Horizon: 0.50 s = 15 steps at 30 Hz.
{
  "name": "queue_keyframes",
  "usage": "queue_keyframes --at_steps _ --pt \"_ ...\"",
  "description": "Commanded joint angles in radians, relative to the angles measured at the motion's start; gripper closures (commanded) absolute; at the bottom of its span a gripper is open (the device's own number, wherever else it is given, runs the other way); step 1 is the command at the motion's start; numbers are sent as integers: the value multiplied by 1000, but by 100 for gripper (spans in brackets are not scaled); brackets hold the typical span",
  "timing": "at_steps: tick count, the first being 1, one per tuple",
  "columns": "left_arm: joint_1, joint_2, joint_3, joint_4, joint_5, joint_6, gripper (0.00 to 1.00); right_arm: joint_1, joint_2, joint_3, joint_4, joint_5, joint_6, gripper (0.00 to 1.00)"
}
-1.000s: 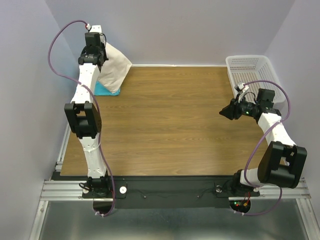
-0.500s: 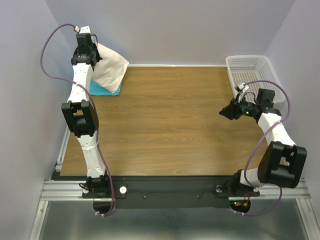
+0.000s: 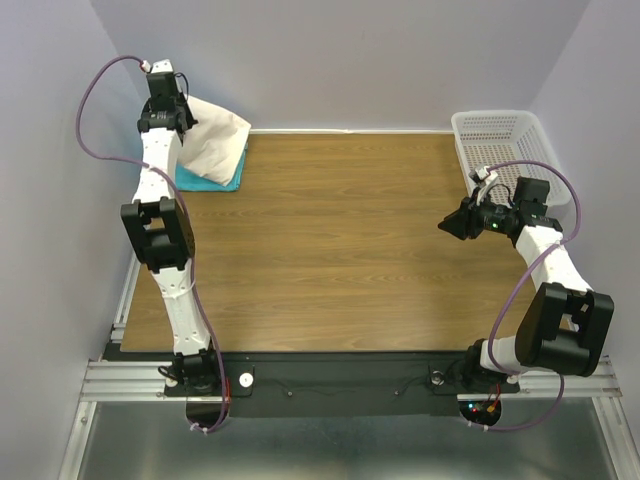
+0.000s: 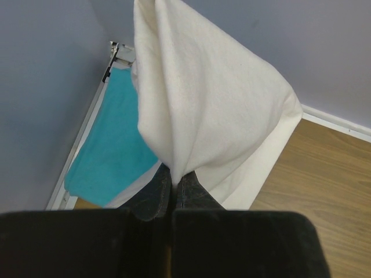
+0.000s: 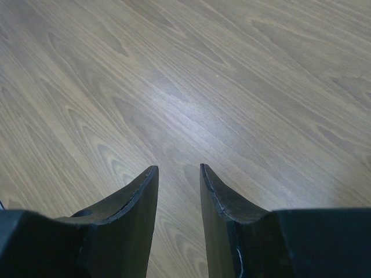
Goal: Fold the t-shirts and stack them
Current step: Neatly place the folded tshirt to the corner
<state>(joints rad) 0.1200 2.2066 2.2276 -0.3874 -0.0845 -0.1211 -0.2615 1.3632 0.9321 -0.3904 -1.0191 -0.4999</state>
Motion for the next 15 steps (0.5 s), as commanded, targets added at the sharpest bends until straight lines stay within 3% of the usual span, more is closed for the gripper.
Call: queue_keyframes --at_steps 1,15 --pt "6 2 61 39 -29 -3 100 -7 2 37 -1 -24 -3 60" --pt "18 57 81 44 -60 14 100 -7 5 37 -2 -27 -6 59"
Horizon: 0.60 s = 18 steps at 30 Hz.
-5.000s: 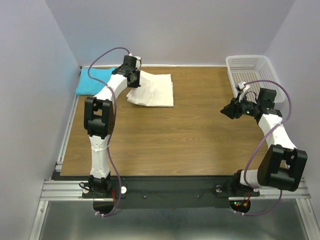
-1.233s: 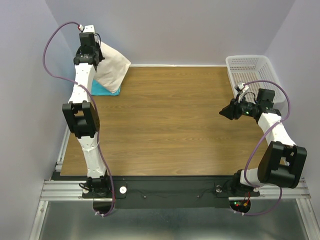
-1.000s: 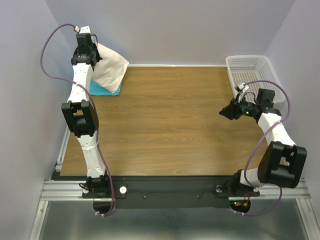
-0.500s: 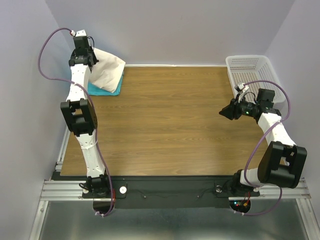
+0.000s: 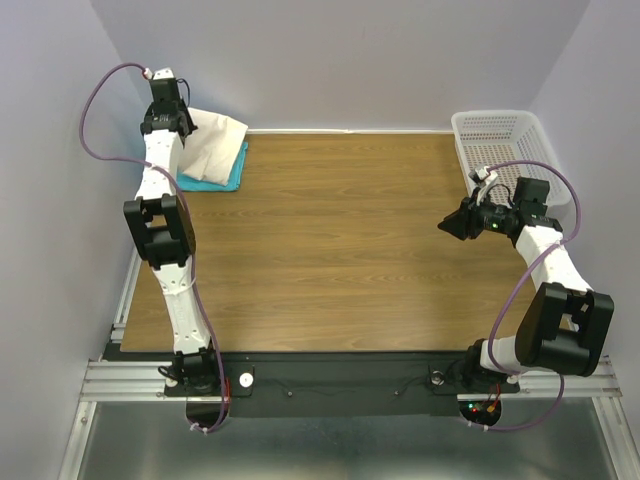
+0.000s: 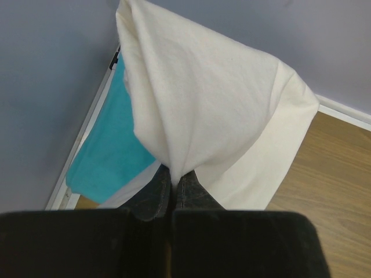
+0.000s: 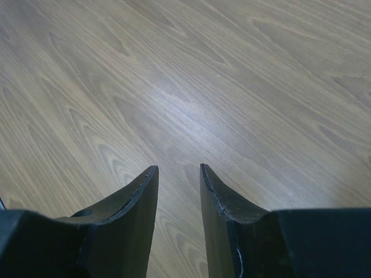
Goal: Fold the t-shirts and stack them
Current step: Neatly place the folded tshirt to the corner
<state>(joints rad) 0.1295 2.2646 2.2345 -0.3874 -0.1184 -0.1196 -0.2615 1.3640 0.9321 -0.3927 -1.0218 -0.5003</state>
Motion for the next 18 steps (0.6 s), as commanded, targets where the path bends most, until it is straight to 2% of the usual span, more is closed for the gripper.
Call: queue_keyframes --at_steps 1,11,12,13,18 --pt "10 4 79 45 -27 14 100 -7 4 39 0 -24 -6 60" --pt "16 49 108 62 -66 41 100 -7 7 39 -3 -24 -7 60" --pt "18 56 111 64 -67 41 99 -7 7 37 -3 -24 -7 60" --pt "21 61 114 68 -67 41 94 -7 9 37 -3 -24 -9 60" --pt "22 85 131 90 -95 54 93 -7 17 39 -5 -24 -10 60"
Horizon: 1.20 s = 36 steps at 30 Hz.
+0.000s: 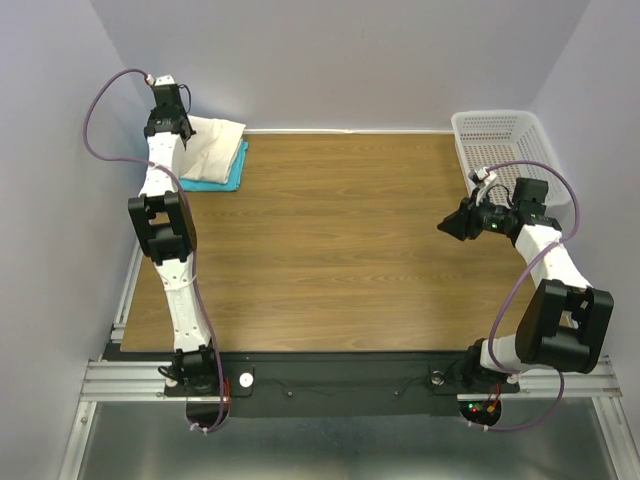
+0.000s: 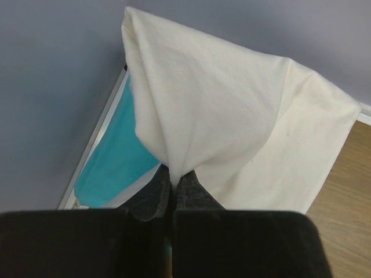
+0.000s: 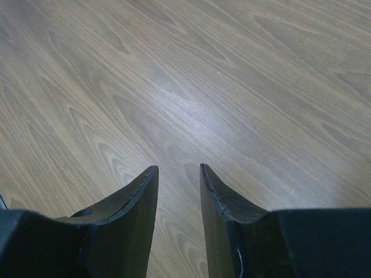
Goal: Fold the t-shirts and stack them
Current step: Neatly place the folded tshirt to the corner
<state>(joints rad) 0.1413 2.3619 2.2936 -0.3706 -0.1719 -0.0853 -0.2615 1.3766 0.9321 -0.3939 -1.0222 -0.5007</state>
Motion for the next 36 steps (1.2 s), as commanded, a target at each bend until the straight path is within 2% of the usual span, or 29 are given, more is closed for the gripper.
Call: queue_keyframes --at_steps 1,5,8,11,12,14,15,17,19,24,26,27,31,36 --pt "9 -10 75 84 -44 24 93 -7 4 39 -3 -24 -10 59" --pt "11 7 75 110 -58 27 91 -7 7 40 -6 -24 -10 59" --pt "11 16 76 128 -81 32 84 -7 7 40 -6 -24 -12 60" --pt "14 16 81 145 -104 36 71 -7 9 40 -6 -24 -12 60" --pt "17 16 79 150 -106 36 71 -7 9 40 -8 -26 -12 59" --pt "20 17 83 162 -112 39 64 -7 9 42 -8 -29 -12 60" --pt "23 17 83 168 -121 44 59 -7 9 42 -8 -29 -12 60" --pt "29 14 90 174 -130 56 36 -7 7 42 -10 -29 -13 60" --pt "43 -1 93 174 -133 53 24 -7 6 40 -10 -30 -13 59" --pt "58 -85 90 173 -111 53 22 -7 7 43 -13 -39 -13 60" --pt "58 -114 69 168 -66 48 22 -7 3 43 -14 -38 -13 60" --pt "58 -153 46 171 5 53 23 -7 2 43 -14 -38 -13 60" --pt "46 -249 -117 173 167 88 25 -7 1 43 -16 -33 -16 60" --pt "40 -354 -351 78 325 150 28 -7 9 47 -19 -30 -16 60"
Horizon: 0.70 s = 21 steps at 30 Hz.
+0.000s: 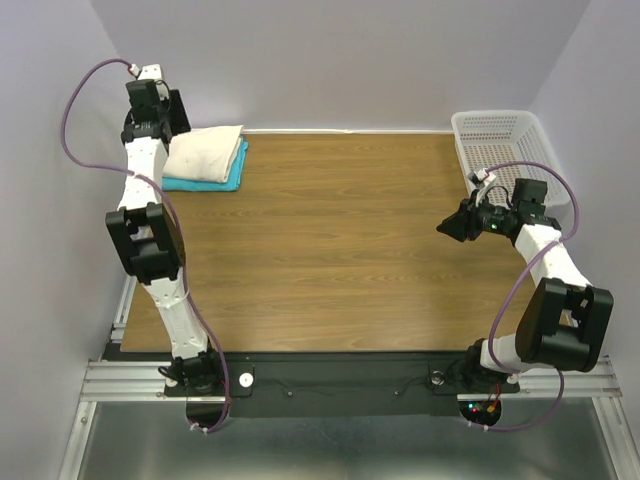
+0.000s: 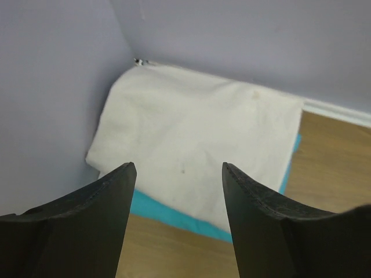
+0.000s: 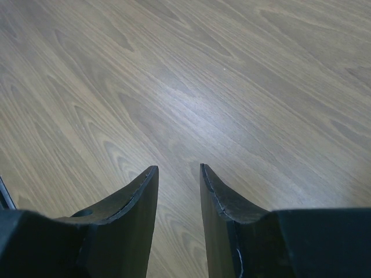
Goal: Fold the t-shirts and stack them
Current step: Neatly place the folded tshirt to the corner
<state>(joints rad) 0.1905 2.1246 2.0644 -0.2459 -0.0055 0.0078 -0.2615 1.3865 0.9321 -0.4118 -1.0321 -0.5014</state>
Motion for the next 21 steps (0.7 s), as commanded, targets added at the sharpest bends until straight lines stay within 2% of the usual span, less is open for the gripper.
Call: queue_keyframes --at_steps 1,2,5,8,13,21 --pt "-11 -136 -168 -46 168 57 28 -7 0 47 1 -20 -14 60" --pt "-11 -155 -247 -35 180 54 29 -7 2 47 1 -22 -14 60" --pt "-26 -193 -349 -30 203 70 30 -7 -1 48 -2 -20 -12 60" --pt "-63 -192 -386 -27 188 87 30 -7 -3 50 -4 -19 -12 60" --pt "-160 -82 -288 -78 63 126 30 -7 -1 51 -7 -25 -14 60" --pt "-233 40 -198 -119 -114 165 30 -7 3 53 -12 -25 -17 60"
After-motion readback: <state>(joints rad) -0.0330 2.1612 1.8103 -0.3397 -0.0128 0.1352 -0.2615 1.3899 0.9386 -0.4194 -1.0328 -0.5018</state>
